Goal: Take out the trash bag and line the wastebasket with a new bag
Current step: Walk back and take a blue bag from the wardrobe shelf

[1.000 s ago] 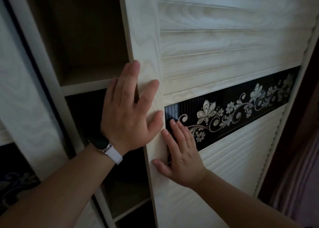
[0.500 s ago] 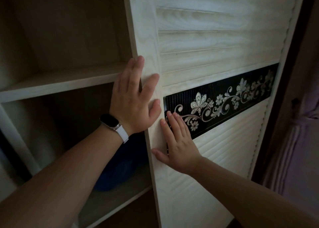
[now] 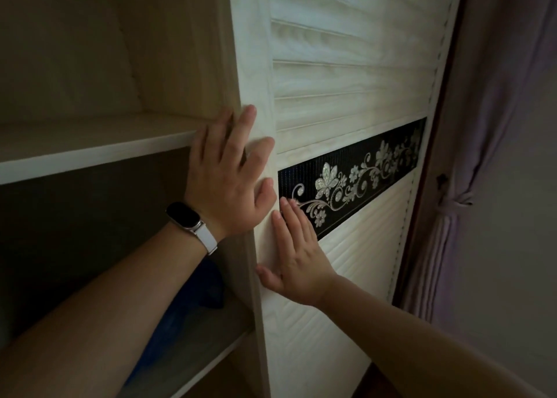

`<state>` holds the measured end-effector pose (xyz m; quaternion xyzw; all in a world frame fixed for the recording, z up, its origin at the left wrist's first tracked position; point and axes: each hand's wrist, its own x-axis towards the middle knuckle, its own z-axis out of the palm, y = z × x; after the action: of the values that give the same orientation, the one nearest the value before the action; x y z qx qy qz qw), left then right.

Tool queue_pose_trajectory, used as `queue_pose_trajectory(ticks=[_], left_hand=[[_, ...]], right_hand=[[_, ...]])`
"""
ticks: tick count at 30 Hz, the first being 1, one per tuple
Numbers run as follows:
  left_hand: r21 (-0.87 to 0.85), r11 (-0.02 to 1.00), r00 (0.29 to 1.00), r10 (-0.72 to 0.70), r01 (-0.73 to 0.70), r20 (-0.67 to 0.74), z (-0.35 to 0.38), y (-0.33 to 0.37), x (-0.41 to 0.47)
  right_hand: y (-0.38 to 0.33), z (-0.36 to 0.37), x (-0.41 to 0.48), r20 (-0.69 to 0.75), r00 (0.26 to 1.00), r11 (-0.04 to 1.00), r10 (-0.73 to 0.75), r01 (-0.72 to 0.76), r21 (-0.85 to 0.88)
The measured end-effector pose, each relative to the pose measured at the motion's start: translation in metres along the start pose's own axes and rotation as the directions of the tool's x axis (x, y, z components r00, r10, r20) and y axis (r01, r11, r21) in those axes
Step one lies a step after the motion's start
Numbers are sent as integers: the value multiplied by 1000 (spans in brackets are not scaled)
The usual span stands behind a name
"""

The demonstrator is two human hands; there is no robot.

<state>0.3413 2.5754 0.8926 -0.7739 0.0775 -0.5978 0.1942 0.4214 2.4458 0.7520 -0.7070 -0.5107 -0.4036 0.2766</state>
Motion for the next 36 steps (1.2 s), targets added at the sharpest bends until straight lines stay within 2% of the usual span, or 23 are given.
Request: queue_pose_trajectory(ticks=[4, 11, 16, 19, 21, 25, 28, 32, 36], left_hand=[[-22, 1000, 1000, -5, 5, 25, 13, 9, 9], [-112, 994, 1000, 12, -15, -22, 22, 5, 6], [-163, 986, 1000, 21, -24, -20, 26, 5, -2], [-233, 972, 998, 9, 5, 58, 23, 7, -27], [-289, 955, 989, -20, 63, 150, 16, 4, -44], [-327, 939, 959, -12, 108, 283, -6, -18, -52], [-236, 944, 906, -121, 232, 406, -29, -27, -57], [-63, 916, 790, -306, 397, 531, -61, -32, -81], [67, 885, 670, -396, 461, 628, -88, -34, -117]], right_hand=[[13, -4, -1, 17, 1000, 1000, 16, -16, -27], [15, -7, 0, 4, 1000, 999, -10, 10, -53], [12, -17, 0, 66, 997, 996, 28, -23, -82], [3, -25, -2, 120, 987, 991, 109, -99, -86], [-4, -36, 0, 96, 985, 988, 141, -134, -73], [-20, -64, 19, 44, 997, 996, 69, -66, -63], [-38, -75, 31, 86, 996, 999, 9, -5, -45], [-65, -71, 35, 151, 985, 997, -79, 75, 33], [-77, -56, 36, 336, 934, 985, -122, 72, 157]])
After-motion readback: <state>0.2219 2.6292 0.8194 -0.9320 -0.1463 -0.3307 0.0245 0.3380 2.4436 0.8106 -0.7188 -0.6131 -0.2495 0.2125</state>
